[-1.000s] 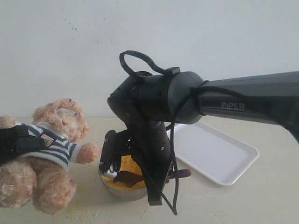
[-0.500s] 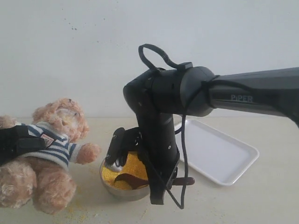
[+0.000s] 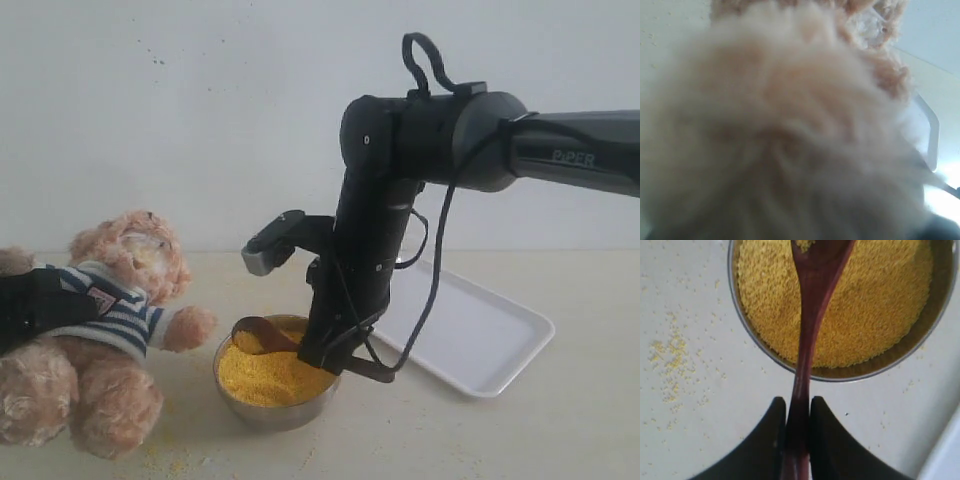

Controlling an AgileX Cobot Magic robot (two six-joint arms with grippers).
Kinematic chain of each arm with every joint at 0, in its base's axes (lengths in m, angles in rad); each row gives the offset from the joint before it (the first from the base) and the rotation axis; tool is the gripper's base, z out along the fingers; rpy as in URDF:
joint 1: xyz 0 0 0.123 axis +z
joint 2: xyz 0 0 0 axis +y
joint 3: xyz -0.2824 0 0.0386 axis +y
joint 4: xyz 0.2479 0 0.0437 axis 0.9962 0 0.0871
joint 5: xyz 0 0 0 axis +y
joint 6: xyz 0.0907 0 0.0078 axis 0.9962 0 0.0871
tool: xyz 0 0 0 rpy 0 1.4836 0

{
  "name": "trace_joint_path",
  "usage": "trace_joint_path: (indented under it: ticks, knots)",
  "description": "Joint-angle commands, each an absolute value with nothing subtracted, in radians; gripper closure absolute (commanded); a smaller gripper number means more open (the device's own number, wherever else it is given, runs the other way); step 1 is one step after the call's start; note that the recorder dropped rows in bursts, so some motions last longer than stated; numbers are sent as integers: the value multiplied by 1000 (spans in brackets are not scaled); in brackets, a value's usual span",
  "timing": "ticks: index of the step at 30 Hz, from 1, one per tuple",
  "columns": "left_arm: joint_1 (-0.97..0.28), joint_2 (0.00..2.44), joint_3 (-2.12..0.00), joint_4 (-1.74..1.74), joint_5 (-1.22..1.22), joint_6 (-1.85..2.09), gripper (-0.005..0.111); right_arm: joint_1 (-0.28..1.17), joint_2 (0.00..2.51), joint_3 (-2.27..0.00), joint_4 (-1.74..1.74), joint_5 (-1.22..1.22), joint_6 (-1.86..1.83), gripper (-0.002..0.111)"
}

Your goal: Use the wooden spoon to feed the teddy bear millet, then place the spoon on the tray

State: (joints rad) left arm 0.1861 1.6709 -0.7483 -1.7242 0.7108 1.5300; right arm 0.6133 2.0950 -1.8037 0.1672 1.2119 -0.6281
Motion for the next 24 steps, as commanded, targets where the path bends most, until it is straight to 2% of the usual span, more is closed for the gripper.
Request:
trace_joint_path:
  ticks: [1, 12, 18, 24]
  knots:
    - [187, 1672, -755, -1729, 763, 1519, 103, 589, 2092, -1838, 180, 1221, -621, 109]
    - [187, 1672, -728, -1698, 788, 1516, 103, 468, 2096, -1838, 440, 1221, -594, 109]
    - [187, 1672, -680, -1684, 801, 1413, 103, 458, 2102, -1838, 450, 1221, -551, 109]
    - [187, 1667, -672, -1587, 919, 1295, 103, 458, 2106, -1838, 492, 1221, -520, 109]
